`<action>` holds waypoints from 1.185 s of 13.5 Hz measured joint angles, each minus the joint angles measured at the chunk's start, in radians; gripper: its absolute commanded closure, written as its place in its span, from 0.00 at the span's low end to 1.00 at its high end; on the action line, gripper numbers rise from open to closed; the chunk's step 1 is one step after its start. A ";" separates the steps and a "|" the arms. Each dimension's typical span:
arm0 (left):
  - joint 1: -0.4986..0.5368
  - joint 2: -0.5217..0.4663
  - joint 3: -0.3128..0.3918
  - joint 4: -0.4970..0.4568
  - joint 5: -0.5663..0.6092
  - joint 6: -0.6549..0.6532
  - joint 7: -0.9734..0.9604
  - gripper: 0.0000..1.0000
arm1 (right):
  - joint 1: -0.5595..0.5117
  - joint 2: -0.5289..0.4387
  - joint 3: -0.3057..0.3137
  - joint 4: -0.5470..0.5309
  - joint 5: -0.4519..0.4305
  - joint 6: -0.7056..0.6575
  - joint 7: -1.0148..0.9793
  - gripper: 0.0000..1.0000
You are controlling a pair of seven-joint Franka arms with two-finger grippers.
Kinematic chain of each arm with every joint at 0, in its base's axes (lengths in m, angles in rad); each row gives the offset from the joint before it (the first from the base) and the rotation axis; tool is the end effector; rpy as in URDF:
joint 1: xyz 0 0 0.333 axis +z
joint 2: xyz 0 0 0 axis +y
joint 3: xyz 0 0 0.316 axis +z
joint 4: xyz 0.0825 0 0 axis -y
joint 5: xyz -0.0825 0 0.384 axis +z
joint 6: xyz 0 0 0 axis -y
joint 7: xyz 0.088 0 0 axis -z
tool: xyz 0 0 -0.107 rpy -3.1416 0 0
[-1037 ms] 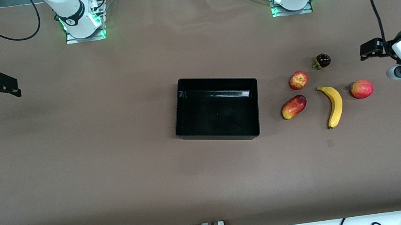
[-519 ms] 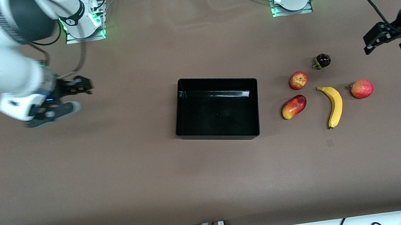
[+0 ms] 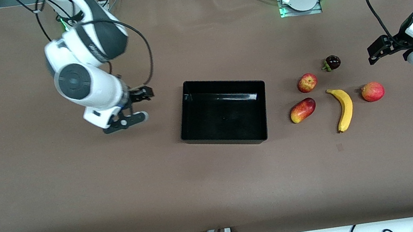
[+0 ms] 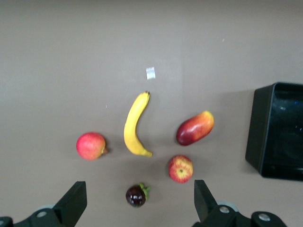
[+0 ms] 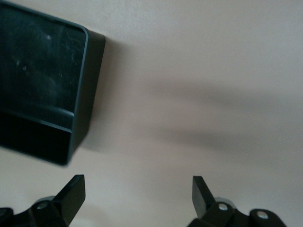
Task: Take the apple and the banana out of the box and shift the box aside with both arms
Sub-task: 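Reach the right gripper to the rim of the empty black tray, then grip the tray rim with the right gripper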
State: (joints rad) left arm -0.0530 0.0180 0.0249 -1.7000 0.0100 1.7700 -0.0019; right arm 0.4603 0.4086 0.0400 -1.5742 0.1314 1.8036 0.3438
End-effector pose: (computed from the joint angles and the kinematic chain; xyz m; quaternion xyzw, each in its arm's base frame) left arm 0.5734 -0.0153 0.5705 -0.9996 0.0140 -0.0261 0.0048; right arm 0.5700 0.3206 0.3921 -0.9920 -0.0560 0.1102 0.0276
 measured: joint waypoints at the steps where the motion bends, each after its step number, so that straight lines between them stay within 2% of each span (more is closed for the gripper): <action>1: -0.004 0.011 0.000 0.027 0.000 0.003 0.000 0.00 | 0.027 0.029 0.000 -0.001 0.002 0.040 0.069 0.00; 5: -0.010 0.034 0.002 0.080 0.000 -0.003 -0.003 0.00 | 0.132 0.147 0.000 -0.004 0.004 0.213 0.381 0.01; 6: -0.009 0.035 0.005 0.080 0.000 -0.009 -0.004 0.00 | 0.153 0.176 0.000 -0.005 0.004 0.252 0.449 0.05; 7: -0.008 0.036 0.011 0.080 0.000 -0.016 -0.004 0.00 | 0.171 0.202 0.000 -0.007 0.004 0.282 0.501 0.15; 8: -0.008 0.037 0.015 0.081 0.000 -0.020 -0.004 0.00 | 0.188 0.224 0.000 -0.011 0.004 0.304 0.535 0.33; 10: -0.007 0.038 0.016 0.081 0.000 -0.022 -0.004 0.00 | 0.210 0.248 -0.001 -0.023 0.004 0.328 0.561 0.85; 11: -0.008 0.038 0.016 0.081 0.000 -0.023 -0.004 0.00 | 0.212 0.251 -0.001 -0.028 0.004 0.330 0.561 1.00; 16: -0.009 0.038 0.015 0.081 0.000 -0.026 -0.004 0.00 | 0.208 0.242 -0.013 -0.031 0.003 0.330 0.511 1.00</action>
State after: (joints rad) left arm -0.0616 0.0564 0.0401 -1.6186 0.0101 1.7440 -0.0063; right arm 0.6682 0.6508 0.0275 -1.6052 0.1347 2.1338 0.8549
